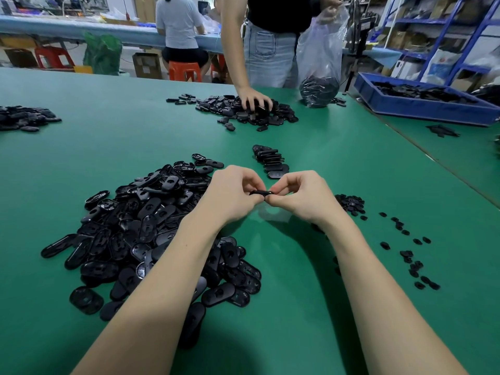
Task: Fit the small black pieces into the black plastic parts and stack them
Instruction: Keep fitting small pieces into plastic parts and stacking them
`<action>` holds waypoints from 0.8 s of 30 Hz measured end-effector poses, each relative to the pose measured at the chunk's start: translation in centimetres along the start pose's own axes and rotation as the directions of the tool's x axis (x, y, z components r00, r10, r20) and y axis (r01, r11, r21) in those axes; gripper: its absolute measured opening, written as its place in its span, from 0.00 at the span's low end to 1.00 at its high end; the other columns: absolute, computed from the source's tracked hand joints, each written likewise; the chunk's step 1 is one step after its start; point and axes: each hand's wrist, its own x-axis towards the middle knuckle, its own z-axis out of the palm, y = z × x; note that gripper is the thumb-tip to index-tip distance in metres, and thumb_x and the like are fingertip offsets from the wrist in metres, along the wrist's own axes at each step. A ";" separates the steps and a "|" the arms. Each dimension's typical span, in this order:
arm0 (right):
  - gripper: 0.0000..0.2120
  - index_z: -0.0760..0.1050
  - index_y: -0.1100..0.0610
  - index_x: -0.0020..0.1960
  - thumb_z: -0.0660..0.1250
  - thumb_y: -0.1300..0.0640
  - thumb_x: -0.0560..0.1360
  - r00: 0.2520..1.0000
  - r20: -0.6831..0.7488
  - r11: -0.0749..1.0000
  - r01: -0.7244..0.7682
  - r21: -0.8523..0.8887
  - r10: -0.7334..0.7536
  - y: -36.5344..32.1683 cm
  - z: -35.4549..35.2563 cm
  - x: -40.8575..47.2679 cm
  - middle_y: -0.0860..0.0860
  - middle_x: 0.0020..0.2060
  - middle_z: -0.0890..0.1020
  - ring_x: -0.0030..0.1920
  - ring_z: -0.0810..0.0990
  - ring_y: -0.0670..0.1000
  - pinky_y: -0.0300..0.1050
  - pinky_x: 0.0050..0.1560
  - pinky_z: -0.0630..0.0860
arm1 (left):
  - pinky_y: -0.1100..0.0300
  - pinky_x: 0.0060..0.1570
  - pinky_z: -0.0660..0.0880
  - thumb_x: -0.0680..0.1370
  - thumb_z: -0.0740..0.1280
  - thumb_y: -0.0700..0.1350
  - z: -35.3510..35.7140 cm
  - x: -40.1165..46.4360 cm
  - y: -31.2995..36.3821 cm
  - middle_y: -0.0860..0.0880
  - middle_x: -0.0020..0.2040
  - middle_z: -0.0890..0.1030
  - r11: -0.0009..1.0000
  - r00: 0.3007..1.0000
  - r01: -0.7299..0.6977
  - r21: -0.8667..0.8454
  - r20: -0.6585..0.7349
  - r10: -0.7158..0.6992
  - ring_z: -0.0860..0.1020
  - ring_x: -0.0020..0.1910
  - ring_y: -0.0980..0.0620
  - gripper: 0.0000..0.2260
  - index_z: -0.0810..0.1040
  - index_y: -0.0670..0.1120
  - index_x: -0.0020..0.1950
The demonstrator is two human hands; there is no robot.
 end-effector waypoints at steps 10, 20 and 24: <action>0.06 0.82 0.51 0.36 0.79 0.57 0.68 1.000 0.024 1.000 0.007 -0.005 -0.006 0.2 0.2 -0.1 0.42 0.29 0.83 0.27 0.75 0.39 0.30 0.28 0.68 | 0.76 0.37 0.71 0.73 0.76 0.43 -0.2 -0.2 -0.2 0.53 0.41 0.86 1.000 0.999 -0.002 0.018 0.037 0.002 0.83 0.43 0.55 0.06 0.84 0.54 0.43; 0.07 0.82 0.52 0.37 0.78 0.59 0.69 1.000 0.012 1.000 0.018 0.013 -0.018 0.3 0.1 -0.3 0.42 0.28 0.83 0.26 0.75 0.38 0.30 0.28 0.68 | 0.79 0.35 0.69 0.72 0.77 0.43 0.3 -0.1 -0.4 0.56 0.38 0.85 1.000 1.000 -0.002 -0.027 0.027 0.003 0.79 0.35 0.62 0.06 0.84 0.53 0.42; 0.06 0.81 0.53 0.38 0.78 0.59 0.70 0.999 0.036 1.000 0.004 0.022 -0.005 0.5 0.2 -0.3 0.43 0.29 0.83 0.26 0.74 0.38 0.29 0.29 0.68 | 0.78 0.36 0.70 0.72 0.77 0.43 0.1 -0.1 -0.5 0.55 0.39 0.85 1.000 0.999 -0.020 -0.002 0.047 0.020 0.80 0.36 0.62 0.07 0.84 0.54 0.42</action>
